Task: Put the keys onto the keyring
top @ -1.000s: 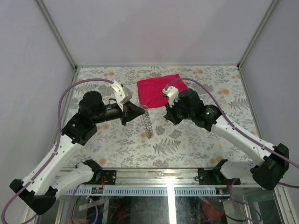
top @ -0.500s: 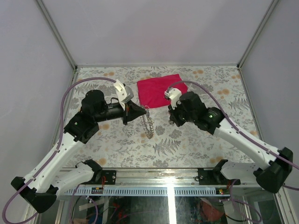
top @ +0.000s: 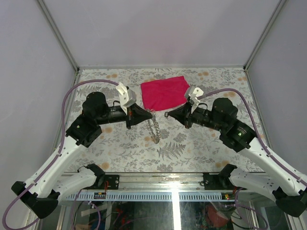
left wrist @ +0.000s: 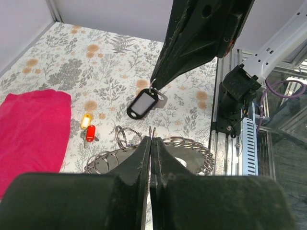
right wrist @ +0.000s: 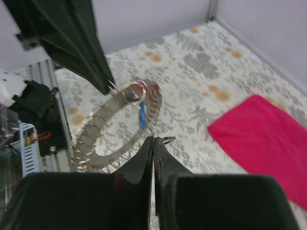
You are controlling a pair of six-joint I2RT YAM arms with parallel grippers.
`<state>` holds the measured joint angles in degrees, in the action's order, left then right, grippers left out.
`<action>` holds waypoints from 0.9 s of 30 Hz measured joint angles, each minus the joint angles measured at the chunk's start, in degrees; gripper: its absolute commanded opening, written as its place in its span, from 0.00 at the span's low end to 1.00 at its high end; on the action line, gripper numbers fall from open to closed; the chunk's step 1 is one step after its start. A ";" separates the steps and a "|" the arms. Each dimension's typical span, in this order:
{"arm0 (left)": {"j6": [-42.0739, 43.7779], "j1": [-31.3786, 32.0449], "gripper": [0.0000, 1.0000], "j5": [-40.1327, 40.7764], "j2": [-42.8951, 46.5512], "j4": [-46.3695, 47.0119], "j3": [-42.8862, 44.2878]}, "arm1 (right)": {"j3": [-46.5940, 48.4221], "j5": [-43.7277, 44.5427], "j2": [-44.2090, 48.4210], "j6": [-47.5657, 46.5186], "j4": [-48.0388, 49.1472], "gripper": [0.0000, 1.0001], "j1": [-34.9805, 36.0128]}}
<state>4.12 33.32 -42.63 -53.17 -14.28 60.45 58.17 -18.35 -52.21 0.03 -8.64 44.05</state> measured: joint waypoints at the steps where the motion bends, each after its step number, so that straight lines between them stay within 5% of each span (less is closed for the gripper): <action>1: -0.02 0.00 0.00 -0.39 0.00 0.39 0.00 | 0.15 -1.70 -0.04 0.15 1.33 0.00 0.00; 11: -1.95 0.00 0.00 -0.61 -0.68 2.25 1.01 | 1.11 -9.94 -2.23 3.17 8.17 0.00 0.04; 27: -6.08 0.00 0.00 5.05 -3.50 2.08 3.52 | 3.30 -9.09 -4.74 5.35 8.87 0.00 0.04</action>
<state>-1.96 33.32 -37.58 -56.66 -12.21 63.96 61.47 -27.44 -56.95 5.39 0.23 44.10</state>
